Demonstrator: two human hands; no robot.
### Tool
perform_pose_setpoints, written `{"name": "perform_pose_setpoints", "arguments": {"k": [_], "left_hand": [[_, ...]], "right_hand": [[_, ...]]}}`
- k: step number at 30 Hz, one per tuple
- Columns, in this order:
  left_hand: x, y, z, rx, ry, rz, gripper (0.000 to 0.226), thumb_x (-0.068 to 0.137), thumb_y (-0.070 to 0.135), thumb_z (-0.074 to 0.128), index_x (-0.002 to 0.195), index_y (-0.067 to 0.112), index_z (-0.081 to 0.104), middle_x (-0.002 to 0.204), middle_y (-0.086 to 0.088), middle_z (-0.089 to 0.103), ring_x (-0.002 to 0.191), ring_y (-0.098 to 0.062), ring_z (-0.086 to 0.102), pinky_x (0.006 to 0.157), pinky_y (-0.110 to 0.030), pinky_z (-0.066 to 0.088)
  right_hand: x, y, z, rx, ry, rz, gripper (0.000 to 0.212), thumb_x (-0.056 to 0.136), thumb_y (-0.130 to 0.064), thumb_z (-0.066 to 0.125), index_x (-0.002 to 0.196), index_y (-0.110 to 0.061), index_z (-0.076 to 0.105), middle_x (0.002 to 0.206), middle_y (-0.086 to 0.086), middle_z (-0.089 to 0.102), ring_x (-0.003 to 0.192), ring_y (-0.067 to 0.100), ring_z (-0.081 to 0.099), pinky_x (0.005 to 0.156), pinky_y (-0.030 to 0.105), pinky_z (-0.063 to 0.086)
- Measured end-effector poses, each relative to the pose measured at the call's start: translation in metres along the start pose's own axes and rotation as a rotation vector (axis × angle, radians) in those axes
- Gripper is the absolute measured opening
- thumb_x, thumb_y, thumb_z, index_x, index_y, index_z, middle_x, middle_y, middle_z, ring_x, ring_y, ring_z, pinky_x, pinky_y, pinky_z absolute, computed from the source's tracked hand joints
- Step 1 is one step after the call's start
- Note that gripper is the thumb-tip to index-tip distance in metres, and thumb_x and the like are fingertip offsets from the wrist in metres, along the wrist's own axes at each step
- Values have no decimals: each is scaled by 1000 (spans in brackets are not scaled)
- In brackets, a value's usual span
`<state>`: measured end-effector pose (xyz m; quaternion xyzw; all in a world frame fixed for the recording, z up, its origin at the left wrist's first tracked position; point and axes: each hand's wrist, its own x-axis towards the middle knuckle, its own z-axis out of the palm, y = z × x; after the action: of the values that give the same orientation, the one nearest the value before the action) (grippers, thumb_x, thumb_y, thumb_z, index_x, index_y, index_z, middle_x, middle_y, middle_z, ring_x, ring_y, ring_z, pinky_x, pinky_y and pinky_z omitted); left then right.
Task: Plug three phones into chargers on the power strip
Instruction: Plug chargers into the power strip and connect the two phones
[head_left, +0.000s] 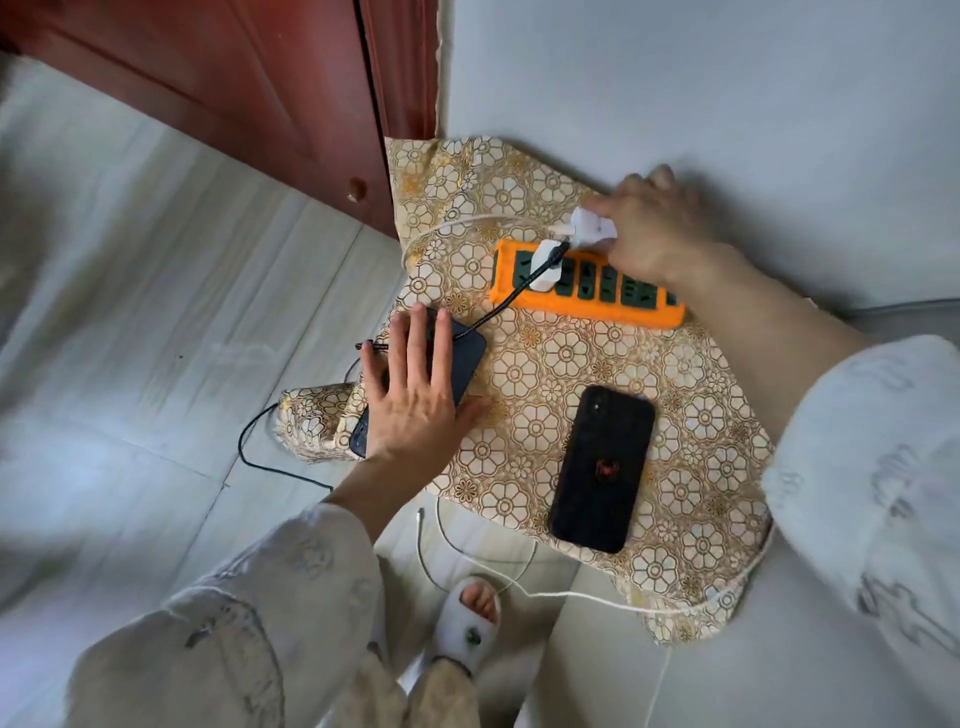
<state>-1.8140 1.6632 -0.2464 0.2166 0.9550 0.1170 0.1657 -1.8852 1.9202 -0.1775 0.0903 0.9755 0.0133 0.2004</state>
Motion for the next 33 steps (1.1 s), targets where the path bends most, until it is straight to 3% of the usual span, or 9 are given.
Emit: {"name": "perform_pose_setpoints", "arguments": {"k": [4, 8, 13, 18, 21, 24, 30, 32, 33], "left_hand": [[0, 1, -1, 6, -31, -12, 92, 81, 66, 31, 142, 18, -19, 157, -8, -9, 144, -27, -8, 114, -55, -3], [3, 2, -3, 5, -61, -27, 94, 81, 64, 37, 144, 18, -15, 157, -7, -11, 144, -27, -10, 114, -56, -1], [3, 2, -4, -3, -69, -32, 95, 81, 63, 41, 144, 18, -14, 157, -7, -11, 144, -27, -9, 114, -56, -1], [4, 2, -4, -1, -75, -35, 95, 81, 63, 40, 144, 18, -15, 157, -7, -12, 144, -28, -10, 114, -56, -2], [4, 2, -3, -1, -71, -34, 95, 80, 64, 40, 144, 18, -13, 157, -8, -11, 144, -28, -10, 113, -56, -2], [4, 2, -2, 0, -75, -33, 96, 80, 64, 40, 144, 18, -15, 157, -7, -12, 144, -28, -11, 113, -56, -3], [4, 2, -2, 1, -72, -34, 96, 80, 64, 39, 144, 18, -16, 157, -8, -12, 144, -28, -10, 113, -55, -3], [4, 2, -2, 5, -71, -36, 96, 80, 65, 39, 143, 18, -16, 157, -7, -13, 144, -28, -11, 113, -55, -3], [4, 2, -3, 8, -73, -35, 96, 80, 65, 38, 143, 18, -18, 157, -7, -13, 144, -28, -11, 113, -55, -3]], "right_hand": [[-2, -2, -11, 91, -59, -23, 47, 81, -27, 63, 125, -12, 51, 120, 18, 42, 108, 34, 45, 85, 40, 41], [-19, -7, -14, 246, 52, 32, 61, 76, -35, 67, 126, -7, 47, 120, 17, 48, 105, 33, 51, 85, 40, 43], [-41, 2, -15, 637, 109, 167, 48, 71, -34, 68, 114, -15, 56, 110, 3, 63, 91, 16, 59, 76, 27, 47], [-61, 12, -5, 779, 32, 256, 55, 60, -38, 67, 110, -25, 48, 113, -2, 63, 100, 17, 61, 84, 38, 51], [-65, 12, 1, 920, 16, 232, 47, 62, -26, 70, 101, -28, 43, 115, -1, 60, 105, 18, 59, 90, 46, 50], [-65, 13, 3, 1021, 15, 184, 47, 69, -9, 71, 101, -26, 43, 116, 0, 56, 105, 18, 60, 93, 42, 50], [-62, 17, 5, 1025, -24, 111, 49, 70, 2, 72, 106, -21, 47, 107, -6, 59, 91, 2, 58, 72, 3, 46], [-61, 18, 5, 915, -26, 74, 52, 71, -2, 72, 112, -25, 50, 107, -9, 59, 93, 2, 58, 80, 5, 46], [-59, 18, 6, 861, -36, 61, 54, 71, -5, 72, 117, -26, 51, 112, -6, 60, 98, 8, 59, 88, 16, 48]]}}
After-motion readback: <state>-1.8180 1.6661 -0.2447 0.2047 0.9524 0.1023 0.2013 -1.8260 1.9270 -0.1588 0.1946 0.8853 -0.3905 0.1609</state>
